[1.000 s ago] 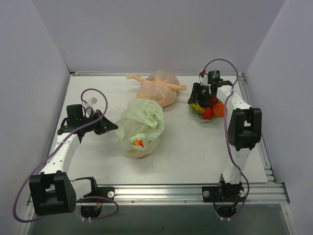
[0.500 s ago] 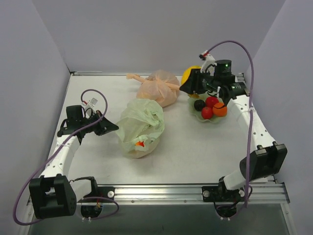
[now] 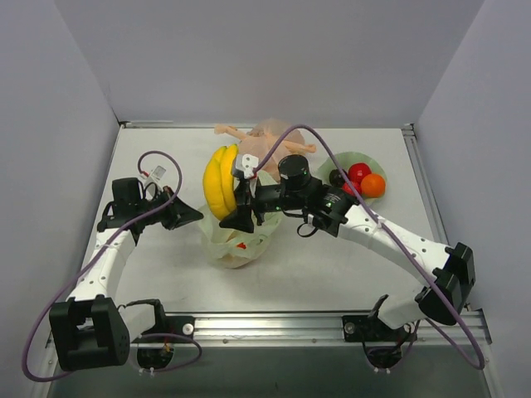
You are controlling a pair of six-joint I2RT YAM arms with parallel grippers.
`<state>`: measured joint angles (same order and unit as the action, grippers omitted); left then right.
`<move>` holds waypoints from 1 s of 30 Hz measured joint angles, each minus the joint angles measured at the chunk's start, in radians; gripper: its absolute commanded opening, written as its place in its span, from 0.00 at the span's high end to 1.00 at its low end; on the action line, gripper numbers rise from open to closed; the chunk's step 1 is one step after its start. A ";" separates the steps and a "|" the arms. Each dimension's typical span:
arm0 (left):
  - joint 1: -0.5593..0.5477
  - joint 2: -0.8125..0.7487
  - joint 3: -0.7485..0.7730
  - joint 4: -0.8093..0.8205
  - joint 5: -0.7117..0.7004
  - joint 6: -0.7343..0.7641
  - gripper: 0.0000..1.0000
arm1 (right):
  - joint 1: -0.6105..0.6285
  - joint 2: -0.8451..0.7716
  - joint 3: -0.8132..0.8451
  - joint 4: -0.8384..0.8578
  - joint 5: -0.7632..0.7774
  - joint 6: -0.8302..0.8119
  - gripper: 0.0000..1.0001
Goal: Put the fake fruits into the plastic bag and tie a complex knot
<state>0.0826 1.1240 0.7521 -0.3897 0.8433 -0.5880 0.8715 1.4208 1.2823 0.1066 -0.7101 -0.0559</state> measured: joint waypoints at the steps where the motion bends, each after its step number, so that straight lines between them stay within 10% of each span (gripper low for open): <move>1: 0.000 0.000 0.000 0.001 0.002 -0.003 1.00 | 0.018 0.005 -0.002 0.011 -0.006 -0.012 0.85; 20: 0.000 0.000 0.000 0.057 0.118 -0.066 1.00 | -0.032 0.138 -0.132 0.037 -0.018 -0.296 0.89; 30: 0.000 0.033 0.000 0.109 0.153 -0.097 1.00 | -0.018 0.161 -0.250 0.070 0.111 -0.747 0.86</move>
<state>0.0826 1.1572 0.7521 -0.2806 0.9966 -0.6846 0.8536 1.5822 1.0321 0.1768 -0.5987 -0.8032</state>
